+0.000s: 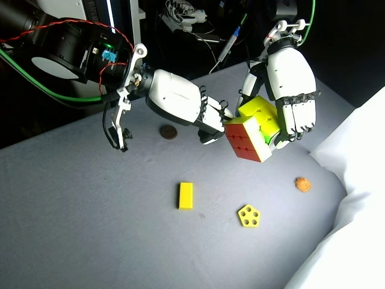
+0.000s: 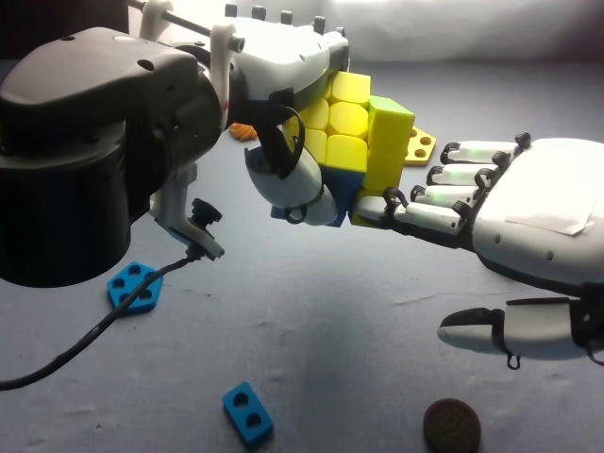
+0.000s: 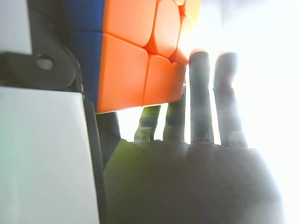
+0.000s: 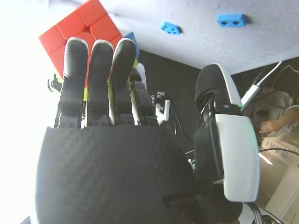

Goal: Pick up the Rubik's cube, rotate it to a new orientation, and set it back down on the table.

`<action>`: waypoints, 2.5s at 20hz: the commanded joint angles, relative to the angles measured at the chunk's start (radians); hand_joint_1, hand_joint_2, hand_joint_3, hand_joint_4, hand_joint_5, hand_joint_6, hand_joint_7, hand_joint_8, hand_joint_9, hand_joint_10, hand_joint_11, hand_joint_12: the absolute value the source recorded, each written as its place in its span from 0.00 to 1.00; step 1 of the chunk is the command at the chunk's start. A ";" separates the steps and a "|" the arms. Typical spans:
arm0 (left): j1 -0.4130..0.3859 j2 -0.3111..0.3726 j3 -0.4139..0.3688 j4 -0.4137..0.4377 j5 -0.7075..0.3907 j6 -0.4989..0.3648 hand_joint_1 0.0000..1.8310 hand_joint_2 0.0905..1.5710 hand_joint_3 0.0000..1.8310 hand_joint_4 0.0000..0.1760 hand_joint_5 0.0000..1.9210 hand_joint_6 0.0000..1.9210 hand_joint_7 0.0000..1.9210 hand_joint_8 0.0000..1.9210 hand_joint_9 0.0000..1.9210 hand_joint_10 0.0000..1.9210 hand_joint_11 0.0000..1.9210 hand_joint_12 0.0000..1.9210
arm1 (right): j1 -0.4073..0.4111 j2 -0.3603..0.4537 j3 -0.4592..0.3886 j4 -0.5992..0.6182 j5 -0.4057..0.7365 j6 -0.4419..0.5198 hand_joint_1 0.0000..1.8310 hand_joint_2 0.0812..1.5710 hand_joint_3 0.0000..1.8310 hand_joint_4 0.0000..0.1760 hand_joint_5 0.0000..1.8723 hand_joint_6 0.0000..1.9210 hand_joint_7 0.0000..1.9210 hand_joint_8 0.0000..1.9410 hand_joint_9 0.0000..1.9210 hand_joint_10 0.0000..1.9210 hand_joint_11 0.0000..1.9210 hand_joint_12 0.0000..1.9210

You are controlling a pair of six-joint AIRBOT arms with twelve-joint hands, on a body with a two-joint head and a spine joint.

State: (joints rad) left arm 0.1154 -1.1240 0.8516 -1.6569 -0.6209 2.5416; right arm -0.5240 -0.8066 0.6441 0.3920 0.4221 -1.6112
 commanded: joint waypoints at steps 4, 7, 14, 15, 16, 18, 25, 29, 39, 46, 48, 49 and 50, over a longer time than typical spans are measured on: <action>-0.019 0.008 -0.005 0.051 0.023 -0.016 0.52 0.92 0.00 0.10 0.20 0.95 0.23 0.99 0.14 1.00 0.15 1.00 | -0.005 -0.005 0.008 0.005 0.105 -0.025 0.18 0.77 0.00 0.00 0.02 0.00 0.11 0.81 0.08 1.00 0.03 1.00; -0.021 0.008 -0.004 0.049 0.023 -0.016 0.53 0.92 0.00 0.12 0.22 0.93 0.24 0.98 0.13 1.00 0.14 1.00 | -0.004 -0.012 0.007 0.028 0.108 -0.047 0.19 0.77 0.00 0.00 0.03 0.00 0.10 0.83 0.08 1.00 0.00 1.00; -0.026 0.008 -0.004 0.045 0.022 -0.016 0.53 0.92 0.00 0.09 0.21 0.94 0.24 0.98 0.14 1.00 0.14 1.00 | -0.003 -0.027 0.010 0.030 0.121 -0.055 0.17 0.78 0.00 0.00 0.02 0.00 0.09 0.84 0.07 1.00 0.00 1.00; -0.027 0.008 -0.004 0.045 0.022 -0.016 0.53 0.92 0.00 0.09 0.21 0.94 0.24 0.98 0.14 1.00 0.14 1.00 | -0.003 -0.029 0.011 0.031 0.121 -0.055 0.18 0.78 0.00 0.00 0.02 0.00 0.09 0.84 0.07 1.00 0.00 1.00; -0.028 0.008 -0.004 0.045 0.021 -0.016 0.52 0.92 0.00 0.13 0.20 0.95 0.23 0.98 0.13 1.00 0.13 1.00 | -0.003 -0.033 0.014 0.032 0.122 -0.056 0.18 0.78 0.00 0.00 0.03 0.00 0.11 0.83 0.08 1.00 0.01 1.00; -0.030 0.008 -0.005 0.044 0.020 -0.016 0.52 0.92 0.00 0.15 0.21 0.95 0.23 0.98 0.13 0.98 0.14 1.00 | -0.003 -0.038 0.017 0.032 0.122 -0.056 0.17 0.78 0.00 0.00 0.02 0.00 0.10 0.82 0.07 1.00 0.00 1.00; -0.030 0.008 -0.006 0.043 0.019 -0.016 0.54 0.91 0.00 0.08 0.22 0.92 0.24 0.98 0.13 1.00 0.15 1.00 | -0.002 -0.051 0.026 0.041 0.122 -0.060 0.18 0.78 0.00 0.00 0.01 0.00 0.11 0.82 0.08 1.00 0.04 1.00; -0.030 0.008 -0.006 0.043 0.018 -0.016 0.52 0.92 0.00 0.12 0.21 0.94 0.23 0.99 0.13 0.99 0.14 1.00 | 0.001 -0.057 0.029 0.090 0.122 -0.108 0.18 0.78 0.00 0.00 0.02 0.00 0.11 0.82 0.08 1.00 0.02 1.00; -0.030 0.008 -0.008 0.043 0.015 -0.016 0.53 0.92 0.00 0.09 0.21 0.94 0.24 0.98 0.12 0.99 0.13 1.00 | 0.005 -0.067 0.040 0.105 0.124 -0.112 0.19 0.78 0.00 0.00 0.01 0.00 0.12 0.82 0.08 1.00 0.01 1.00; -0.029 0.008 -0.008 0.043 0.015 -0.016 0.53 0.92 0.00 0.11 0.21 0.94 0.23 0.98 0.12 1.00 0.14 1.00 | 0.008 -0.075 0.046 0.151 0.123 -0.154 0.17 0.78 0.00 0.00 0.02 0.00 0.10 0.84 0.07 1.00 0.01 1.00; -0.027 0.008 -0.008 0.043 0.015 -0.016 0.54 0.90 0.00 0.00 0.23 0.91 0.22 0.98 0.12 1.00 0.14 1.00 | 0.009 -0.078 0.049 0.156 0.124 -0.160 0.18 0.78 0.00 0.00 0.02 0.00 0.11 0.81 0.06 1.00 0.00 1.00; -0.026 0.008 -0.007 0.043 0.015 -0.016 0.54 0.91 0.00 0.07 0.22 0.92 0.23 0.98 0.13 1.00 0.14 1.00 | 0.010 -0.078 0.050 0.157 0.124 -0.160 0.17 0.78 0.00 0.00 0.02 0.00 0.11 0.81 0.06 1.00 0.00 1.00; -0.026 0.008 -0.007 0.044 0.015 -0.016 0.53 0.91 0.00 0.09 0.22 0.92 0.24 0.98 0.13 1.00 0.14 1.00 | 0.010 -0.079 0.052 0.158 0.124 -0.160 0.16 0.79 0.00 0.00 0.02 0.00 0.10 0.82 0.06 1.00 0.00 1.00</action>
State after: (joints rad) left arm 0.1036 -1.1240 0.8505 -1.6642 -0.6212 2.5351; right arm -0.5270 -0.8894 0.6888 0.5568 0.4286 -1.7699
